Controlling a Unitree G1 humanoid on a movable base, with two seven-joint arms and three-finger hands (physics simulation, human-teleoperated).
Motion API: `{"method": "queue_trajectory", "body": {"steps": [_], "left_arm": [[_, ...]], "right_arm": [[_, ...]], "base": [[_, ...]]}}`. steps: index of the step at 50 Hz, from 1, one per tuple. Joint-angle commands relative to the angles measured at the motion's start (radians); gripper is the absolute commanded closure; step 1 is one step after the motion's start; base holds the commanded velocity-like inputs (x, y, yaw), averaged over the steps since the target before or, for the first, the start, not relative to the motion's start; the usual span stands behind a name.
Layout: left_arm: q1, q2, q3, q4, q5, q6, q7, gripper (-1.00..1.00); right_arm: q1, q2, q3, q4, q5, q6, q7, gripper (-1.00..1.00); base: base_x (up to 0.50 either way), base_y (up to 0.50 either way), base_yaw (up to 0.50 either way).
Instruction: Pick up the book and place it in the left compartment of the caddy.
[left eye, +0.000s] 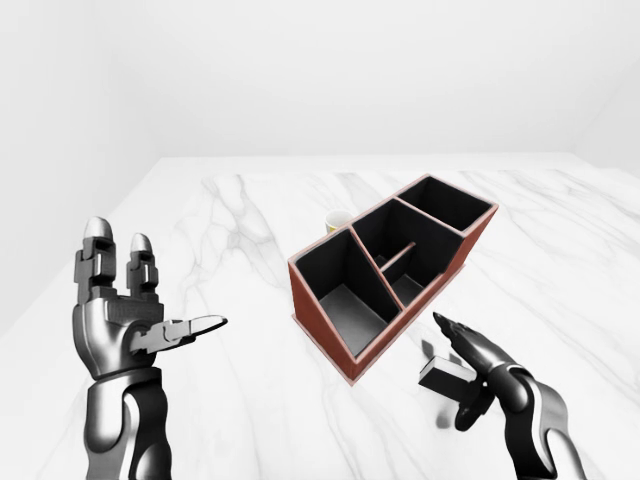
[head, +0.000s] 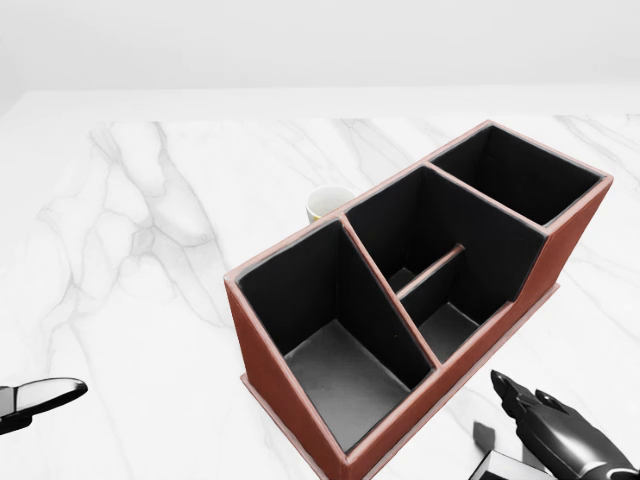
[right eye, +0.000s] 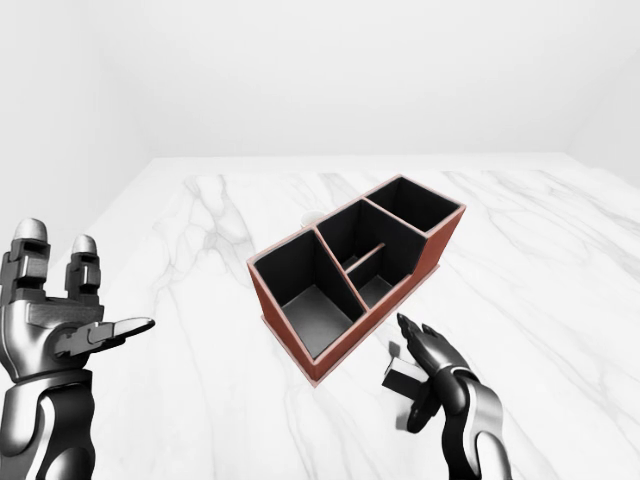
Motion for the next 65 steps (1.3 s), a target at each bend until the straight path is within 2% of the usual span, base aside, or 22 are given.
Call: {"method": "queue_trajectory", "body": {"steps": [1, 12, 13, 14, 15, 38, 49, 65], "left_arm": [[-0.002, 0.001, 0.001, -0.003, -0.001, 0.0, 0.002, -1.0], [0.0, -0.001, -0.005, 0.002, 0.004, 0.0, 0.0, -1.0], [0.0, -0.002, -0.007, 0.005, 0.006, 0.0, 0.0, -1.0], [0.0, -0.003, -0.009, 0.008, 0.009, 0.0, -0.001, -1.0], [0.0, -0.003, -0.009, 0.008, 0.009, 0.0, -0.001, -1.0], [0.002, -0.003, -0.005, 0.0, 0.006, 0.0, 0.001, -1.0], [0.0, -0.001, -0.005, 0.002, 0.006, 0.0, 0.001, -1.0], [-0.006, 0.001, -0.006, 0.009, 0.004, 0.0, 0.005, -1.0]], "right_arm": [[0.006, 0.0, 0.007, 0.019, 0.011, 0.0, 0.0, -1.0], [0.011, -0.005, 0.014, 0.069, 0.045, 0.0, 0.0, -1.0], [0.014, -0.005, 0.015, 0.071, 0.045, 0.0, 0.0, -0.73], [0.017, -0.003, 0.018, 0.065, 0.043, 0.0, 0.0, 0.84], [0.017, -0.002, 0.019, 0.065, 0.044, 0.0, 0.0, 1.0], [0.038, 0.007, 0.045, 0.023, 0.016, 0.0, 0.0, 1.0], [0.047, 0.031, 0.046, -0.206, -0.137, 0.0, 0.0, 1.0], [-0.048, 0.083, 0.012, -0.416, -0.356, 0.0, 0.0, 1.0]], "base": [[0.0, 0.0, 0.0], [0.0, 0.0, 0.0], [0.0, 0.0, 0.0], [0.0, 0.0, 0.0], [0.0, 0.0, 0.0], [0.0, 0.0, 0.0], [0.0, 0.0, 0.0], [0.0, 0.0, 0.0]]}}
